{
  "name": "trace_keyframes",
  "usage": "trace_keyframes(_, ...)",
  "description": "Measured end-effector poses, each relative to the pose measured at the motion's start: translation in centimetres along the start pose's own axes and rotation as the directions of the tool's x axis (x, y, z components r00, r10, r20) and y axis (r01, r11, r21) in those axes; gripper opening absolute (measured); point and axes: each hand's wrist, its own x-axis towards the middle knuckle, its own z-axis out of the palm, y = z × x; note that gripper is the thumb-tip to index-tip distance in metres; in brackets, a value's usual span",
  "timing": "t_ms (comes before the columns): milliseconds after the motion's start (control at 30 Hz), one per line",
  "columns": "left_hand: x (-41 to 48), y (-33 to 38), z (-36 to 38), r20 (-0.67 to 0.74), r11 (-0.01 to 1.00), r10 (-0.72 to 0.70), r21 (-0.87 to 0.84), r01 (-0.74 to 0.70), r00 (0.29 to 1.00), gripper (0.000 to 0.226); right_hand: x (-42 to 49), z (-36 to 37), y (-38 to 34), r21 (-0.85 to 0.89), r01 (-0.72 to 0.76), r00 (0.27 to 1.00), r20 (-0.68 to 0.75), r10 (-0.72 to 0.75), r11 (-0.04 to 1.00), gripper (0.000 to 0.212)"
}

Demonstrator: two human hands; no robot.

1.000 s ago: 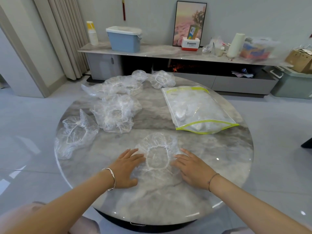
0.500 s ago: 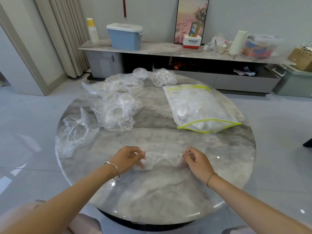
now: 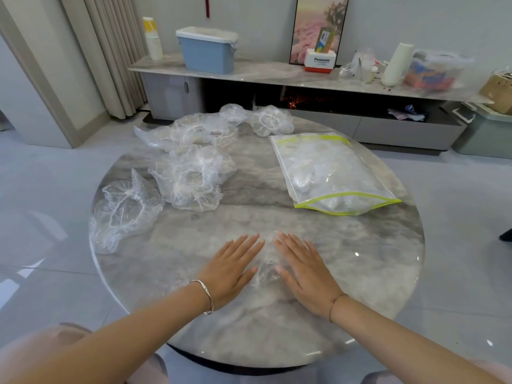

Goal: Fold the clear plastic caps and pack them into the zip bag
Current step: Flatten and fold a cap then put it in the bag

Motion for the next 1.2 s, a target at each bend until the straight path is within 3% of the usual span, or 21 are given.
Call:
trace_keyframes(67,-0.2,-0.1,1.2,0.048,0.997,-0.007,0.08,0.003,0.999,0.061,-0.3,1.1,0.2,-0.07,-0.052,0.987,0.145,0.062,0.996,0.072)
trace_keyframes(167,-0.7,-0.6,2.6,0.037,0.989,-0.012,0.151,0.006,0.999,0.054,-0.5,1.5,0.6,-0.139,-0.069,0.968,0.229,0.099,0.988,0.08)
trace_keyframes(467,-0.5,-0.2,2.8,0.114,0.972,-0.081,0.228,0.054,0.99,0.053,-0.7,2.0,0.9,-0.11,-0.058,0.961,0.265,0.086,0.992,0.076)
trace_keyframes(633,-0.5,-0.2,2.5,0.16,0.978,-0.131,0.183,0.101,0.978,0.055,-0.5,1.9,0.9,-0.086,-0.042,0.961,0.27,0.064,0.995,0.082)
trace_keyframes(733,-0.3,0.7,1.8,0.174,0.98,-0.091,0.189,0.057,0.981,0.075,-0.4,1.1,0.9,-0.069,-0.034,0.972,0.228,0.049,0.997,0.084)
trace_keyframes(833,0.0,1.3,0.1,0.233,0.989,-0.111,0.124,0.083,0.966,0.09,-0.7,0.0,0.9,-0.117,0.142,0.989,0.05,-0.137,0.983,0.062)
trace_keyframes(1000,0.1,1.7,-2.3,0.307,0.986,-0.168,0.049,0.161,0.937,0.032,-1.8,0.6,0.9,-0.288,0.478,0.873,0.047,-0.486,0.83,0.048)
trace_keyframes(1100,0.0,1.4,-2.9,0.278,0.983,-0.18,0.025,0.18,0.944,0.026,-2.1,1.5,1.7,-0.368,0.557,0.809,0.036,-0.587,0.745,0.034)
trace_keyframes(1200,0.0,0.8,-2.9,0.145,0.994,-0.102,-0.032,0.107,0.984,0.021,-2.0,2.0,1.8,-0.346,0.552,0.813,0.018,-0.583,0.759,0.031)
